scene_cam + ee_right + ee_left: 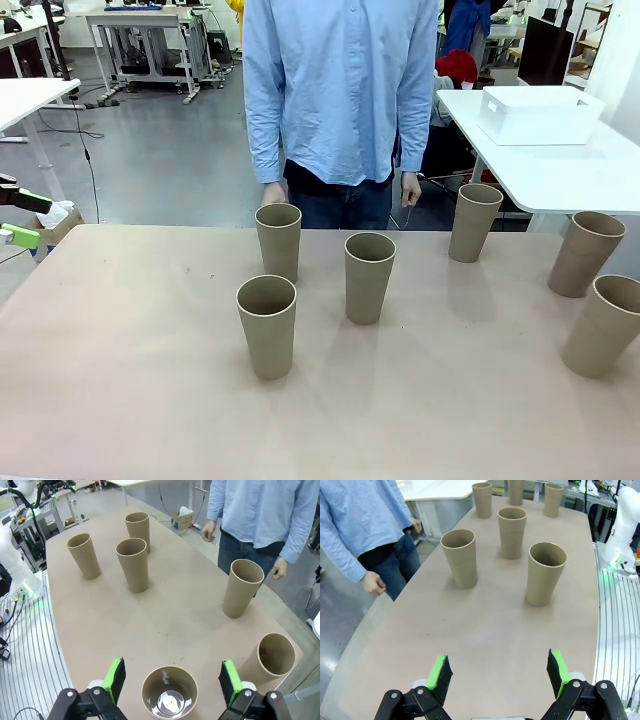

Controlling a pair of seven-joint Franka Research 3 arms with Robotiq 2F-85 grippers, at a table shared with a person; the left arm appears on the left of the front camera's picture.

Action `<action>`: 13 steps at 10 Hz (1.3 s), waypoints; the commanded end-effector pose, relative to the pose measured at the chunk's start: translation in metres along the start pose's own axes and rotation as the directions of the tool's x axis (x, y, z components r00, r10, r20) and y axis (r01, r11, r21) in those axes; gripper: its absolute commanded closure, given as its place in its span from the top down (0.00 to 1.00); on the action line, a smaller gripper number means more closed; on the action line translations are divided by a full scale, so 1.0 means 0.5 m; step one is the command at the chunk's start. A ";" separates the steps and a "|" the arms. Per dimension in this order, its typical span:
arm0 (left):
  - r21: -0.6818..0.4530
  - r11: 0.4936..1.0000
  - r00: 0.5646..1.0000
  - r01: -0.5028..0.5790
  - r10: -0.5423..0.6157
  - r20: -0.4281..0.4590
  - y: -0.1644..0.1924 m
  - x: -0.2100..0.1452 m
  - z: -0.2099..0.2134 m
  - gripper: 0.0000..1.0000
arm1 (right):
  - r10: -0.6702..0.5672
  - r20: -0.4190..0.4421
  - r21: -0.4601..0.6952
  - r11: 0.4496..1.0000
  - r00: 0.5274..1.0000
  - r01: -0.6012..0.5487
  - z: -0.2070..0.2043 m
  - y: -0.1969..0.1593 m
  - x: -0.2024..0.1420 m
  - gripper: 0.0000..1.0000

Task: Stack the cups and store them in the basket.
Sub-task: Pick up two Reusable plastic cups , one in each hand.

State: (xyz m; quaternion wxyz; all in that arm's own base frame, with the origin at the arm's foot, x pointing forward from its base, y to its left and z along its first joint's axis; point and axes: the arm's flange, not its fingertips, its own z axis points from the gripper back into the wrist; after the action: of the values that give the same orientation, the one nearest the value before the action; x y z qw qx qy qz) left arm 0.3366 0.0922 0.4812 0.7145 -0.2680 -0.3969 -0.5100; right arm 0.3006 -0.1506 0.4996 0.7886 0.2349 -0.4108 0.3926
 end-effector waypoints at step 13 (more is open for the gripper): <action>-0.001 1.000 1.000 0.017 -0.017 0.020 0.003 0.000 0.001 1.00 | 0.022 0.023 0.004 1.000 1.000 -0.022 0.002 -0.006 0.001 1.00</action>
State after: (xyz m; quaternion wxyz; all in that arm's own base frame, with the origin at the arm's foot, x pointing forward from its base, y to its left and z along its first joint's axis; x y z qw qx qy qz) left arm 0.3366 0.0922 0.4812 0.7144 -0.2681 -0.3969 -0.5101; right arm 0.3007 -0.1506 0.4987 0.7888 0.2357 -0.4102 0.3923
